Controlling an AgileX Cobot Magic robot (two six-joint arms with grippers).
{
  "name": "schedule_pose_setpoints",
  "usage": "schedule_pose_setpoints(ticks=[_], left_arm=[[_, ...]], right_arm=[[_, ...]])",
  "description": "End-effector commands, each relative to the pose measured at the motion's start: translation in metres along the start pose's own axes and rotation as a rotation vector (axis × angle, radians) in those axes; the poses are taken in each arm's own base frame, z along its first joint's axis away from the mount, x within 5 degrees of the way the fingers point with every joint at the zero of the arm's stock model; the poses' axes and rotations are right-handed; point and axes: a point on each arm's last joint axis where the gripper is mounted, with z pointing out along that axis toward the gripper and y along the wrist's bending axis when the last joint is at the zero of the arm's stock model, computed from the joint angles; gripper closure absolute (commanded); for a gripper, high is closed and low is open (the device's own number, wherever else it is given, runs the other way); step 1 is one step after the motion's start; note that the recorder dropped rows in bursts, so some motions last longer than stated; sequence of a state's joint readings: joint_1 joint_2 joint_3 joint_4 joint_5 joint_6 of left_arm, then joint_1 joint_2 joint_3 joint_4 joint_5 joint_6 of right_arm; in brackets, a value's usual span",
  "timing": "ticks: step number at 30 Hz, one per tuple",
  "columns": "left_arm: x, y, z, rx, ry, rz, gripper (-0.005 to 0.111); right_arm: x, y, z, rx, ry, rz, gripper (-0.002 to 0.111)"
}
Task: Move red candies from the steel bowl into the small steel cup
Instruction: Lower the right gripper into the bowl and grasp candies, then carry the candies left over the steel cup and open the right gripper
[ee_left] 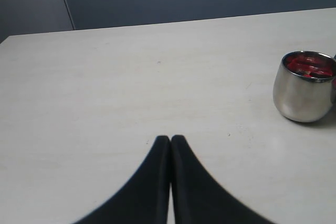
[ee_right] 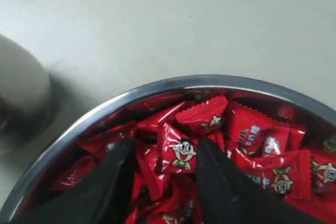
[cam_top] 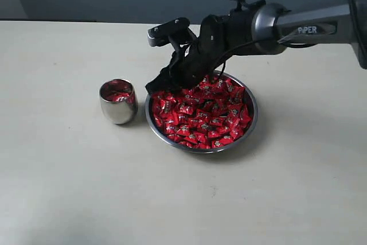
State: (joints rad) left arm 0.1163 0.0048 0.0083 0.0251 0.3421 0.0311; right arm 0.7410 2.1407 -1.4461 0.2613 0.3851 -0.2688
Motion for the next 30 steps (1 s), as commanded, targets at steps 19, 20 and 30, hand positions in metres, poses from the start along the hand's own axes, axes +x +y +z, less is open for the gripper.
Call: schedule_pose_setpoints(ticks=[19,20,30], left_arm=[[-0.003,0.0,-0.001,0.006,-0.019,0.002,0.106],[-0.003,0.0,-0.001,0.006,-0.019,0.002,0.106],[-0.003,0.0,-0.001,0.006,-0.019,0.002,0.106]], right_arm=[[-0.003,-0.012,-0.012,0.01,-0.008,0.055,0.108],[-0.006,-0.012,-0.018,0.008,-0.015,0.054,0.108],[-0.032,0.029,-0.071,-0.056,-0.127,-0.028,0.108]])
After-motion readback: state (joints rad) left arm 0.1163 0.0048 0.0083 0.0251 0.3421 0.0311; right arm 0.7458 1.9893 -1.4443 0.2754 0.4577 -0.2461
